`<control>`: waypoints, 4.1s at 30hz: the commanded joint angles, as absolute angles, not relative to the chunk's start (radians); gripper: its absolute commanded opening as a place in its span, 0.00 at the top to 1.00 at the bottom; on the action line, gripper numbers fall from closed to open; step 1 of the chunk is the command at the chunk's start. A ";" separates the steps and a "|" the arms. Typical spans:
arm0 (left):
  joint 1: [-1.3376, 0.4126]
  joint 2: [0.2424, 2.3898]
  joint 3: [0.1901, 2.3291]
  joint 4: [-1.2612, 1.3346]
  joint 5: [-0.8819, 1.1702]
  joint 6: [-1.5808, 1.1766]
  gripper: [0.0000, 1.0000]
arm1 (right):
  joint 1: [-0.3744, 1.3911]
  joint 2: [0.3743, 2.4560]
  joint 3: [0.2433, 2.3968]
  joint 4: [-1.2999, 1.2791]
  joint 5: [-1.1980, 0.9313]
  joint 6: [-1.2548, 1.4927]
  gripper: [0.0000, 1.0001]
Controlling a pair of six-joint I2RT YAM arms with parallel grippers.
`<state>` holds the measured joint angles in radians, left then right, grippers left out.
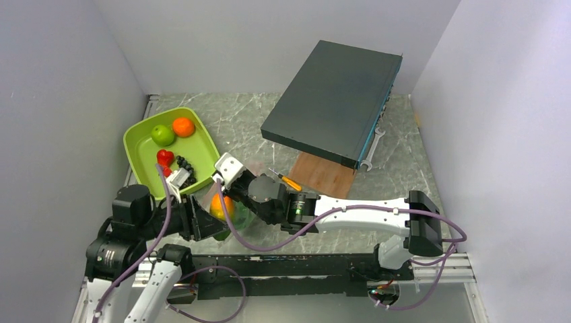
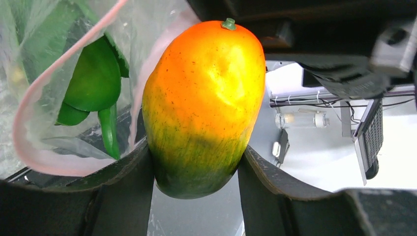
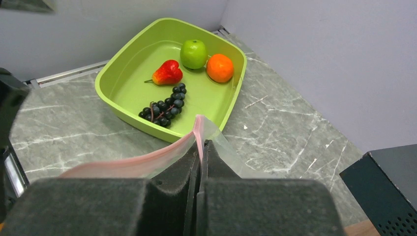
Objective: Place the food in the zip-top bag and seal the zipper
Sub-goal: Place the fake fruit in the zipper food storage bag.
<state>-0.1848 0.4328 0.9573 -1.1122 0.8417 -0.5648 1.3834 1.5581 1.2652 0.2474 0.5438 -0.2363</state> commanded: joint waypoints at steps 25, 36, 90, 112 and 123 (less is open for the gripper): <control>-0.186 0.434 0.791 -0.961 0.850 -0.724 1.00 | 1.396 1.499 1.247 0.321 0.459 -0.238 1.00; -0.186 0.503 0.796 -0.870 0.676 -0.869 0.54 | 1.418 1.517 1.267 0.278 0.517 -0.090 1.00; -0.186 0.419 0.805 -0.738 0.441 -1.069 0.86 | 1.420 1.521 1.305 0.153 0.417 0.146 1.00; -0.185 0.297 0.889 -0.862 0.427 -0.934 0.27 | 1.366 1.506 1.320 0.083 0.454 0.232 1.00; -0.186 0.279 1.079 -0.994 0.253 -0.753 0.24 | 1.313 1.546 1.560 -0.276 0.495 0.329 1.00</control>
<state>-0.1848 0.2897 0.9672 -0.9352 0.3729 -0.8429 1.3285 1.5486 1.3716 -0.0860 0.4660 0.2687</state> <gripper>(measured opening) 0.722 0.007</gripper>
